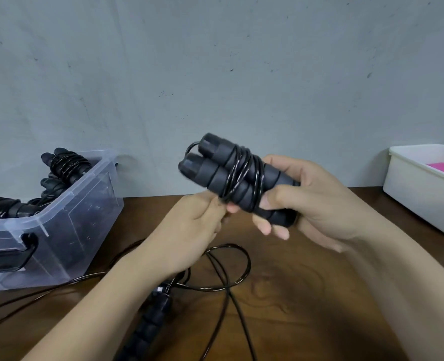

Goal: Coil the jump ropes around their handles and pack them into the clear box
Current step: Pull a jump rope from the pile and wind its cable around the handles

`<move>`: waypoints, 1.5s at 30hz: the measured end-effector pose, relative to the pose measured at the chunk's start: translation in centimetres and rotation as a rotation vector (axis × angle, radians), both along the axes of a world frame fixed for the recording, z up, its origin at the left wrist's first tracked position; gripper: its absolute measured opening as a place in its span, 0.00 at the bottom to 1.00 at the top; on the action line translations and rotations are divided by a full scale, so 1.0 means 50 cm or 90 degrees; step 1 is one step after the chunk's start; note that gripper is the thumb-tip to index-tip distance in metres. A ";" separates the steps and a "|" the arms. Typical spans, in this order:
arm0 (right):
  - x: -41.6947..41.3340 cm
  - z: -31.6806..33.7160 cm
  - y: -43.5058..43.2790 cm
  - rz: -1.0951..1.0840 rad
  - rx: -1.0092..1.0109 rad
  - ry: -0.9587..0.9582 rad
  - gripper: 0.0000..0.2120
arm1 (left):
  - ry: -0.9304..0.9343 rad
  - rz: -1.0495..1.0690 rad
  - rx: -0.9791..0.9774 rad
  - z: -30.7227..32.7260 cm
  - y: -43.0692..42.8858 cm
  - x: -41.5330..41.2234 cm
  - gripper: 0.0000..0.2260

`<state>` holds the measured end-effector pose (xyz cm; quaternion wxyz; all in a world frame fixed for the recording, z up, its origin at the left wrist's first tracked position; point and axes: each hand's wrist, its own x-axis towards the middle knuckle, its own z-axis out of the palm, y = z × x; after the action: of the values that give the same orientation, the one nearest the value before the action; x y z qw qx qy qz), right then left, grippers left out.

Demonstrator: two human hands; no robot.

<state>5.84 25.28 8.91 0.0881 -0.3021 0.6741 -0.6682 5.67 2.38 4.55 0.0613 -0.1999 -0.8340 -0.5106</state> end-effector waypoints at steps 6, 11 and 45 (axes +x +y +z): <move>-0.015 0.002 -0.009 -0.186 -0.008 0.081 0.10 | 0.100 -0.016 -0.193 0.010 0.008 0.010 0.20; -0.017 -0.013 -0.017 -0.309 0.126 0.151 0.11 | 0.104 0.009 -0.241 0.010 0.009 0.011 0.19; -0.040 0.001 0.061 0.370 0.193 -0.164 0.12 | 0.149 -0.091 -0.109 0.035 -0.029 -0.004 0.22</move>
<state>3.84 28.31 8.96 0.4029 -0.3783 0.6346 -0.5402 5.45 0.93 6.32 0.1039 -0.3215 -0.8452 -0.4141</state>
